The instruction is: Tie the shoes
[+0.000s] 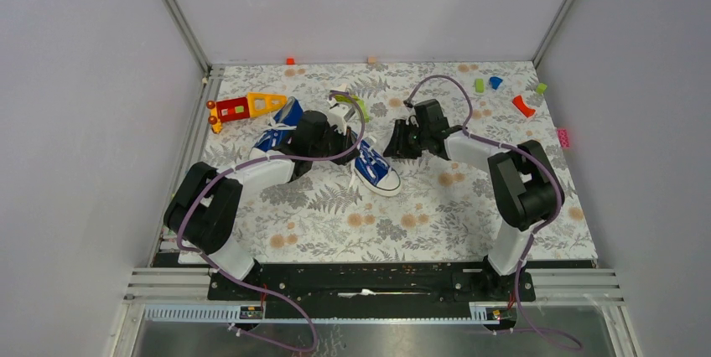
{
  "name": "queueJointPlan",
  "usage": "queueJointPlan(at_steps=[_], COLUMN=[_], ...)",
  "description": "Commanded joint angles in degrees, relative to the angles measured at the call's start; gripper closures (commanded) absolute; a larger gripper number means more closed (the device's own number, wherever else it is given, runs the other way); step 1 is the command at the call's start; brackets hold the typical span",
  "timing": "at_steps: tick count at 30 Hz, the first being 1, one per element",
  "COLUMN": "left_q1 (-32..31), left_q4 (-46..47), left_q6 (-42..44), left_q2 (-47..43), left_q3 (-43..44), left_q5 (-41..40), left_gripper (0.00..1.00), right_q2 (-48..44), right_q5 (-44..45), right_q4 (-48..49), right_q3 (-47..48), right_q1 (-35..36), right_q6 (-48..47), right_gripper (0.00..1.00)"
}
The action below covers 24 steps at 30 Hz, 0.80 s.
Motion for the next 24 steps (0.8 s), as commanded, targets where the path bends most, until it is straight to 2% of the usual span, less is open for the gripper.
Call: queueJointPlan(at_steps=[1,5,7,13,19,24], left_q1=[0.27,0.27,0.27,0.27,0.27,0.27], left_q4=[3.38,3.52,3.62,3.64,2.58,2.96], left_q6=[1.37,1.76,2.19,5.74,6.73,7.00], left_q2=[-2.52,-2.14,-1.95,-1.99,-1.94,-1.06], left_q3=[1.49,1.51,1.60,1.70,2.48,2.52], left_q5=[1.27,1.23,1.23,2.50,3.06,3.50], left_gripper=[1.00,1.00,1.00,1.00,1.00,1.00], right_q2=[1.06,-0.01,-1.00,-7.08,-9.59,-7.35], right_q5=[-3.89,-6.14,-7.73,-1.12,14.03,14.87], right_q4=[4.36,7.65,9.99,6.76,-6.81,-8.16], right_q3=[-1.25,-3.70,-5.61,-9.43,-5.11,-6.52], right_q1=[-0.12,-0.13,0.01,2.73,2.42,2.70], right_q6=[3.35,5.76,7.75,5.22,-3.74,-4.39], right_gripper=[0.66,0.92,1.00,1.00,1.00,1.00])
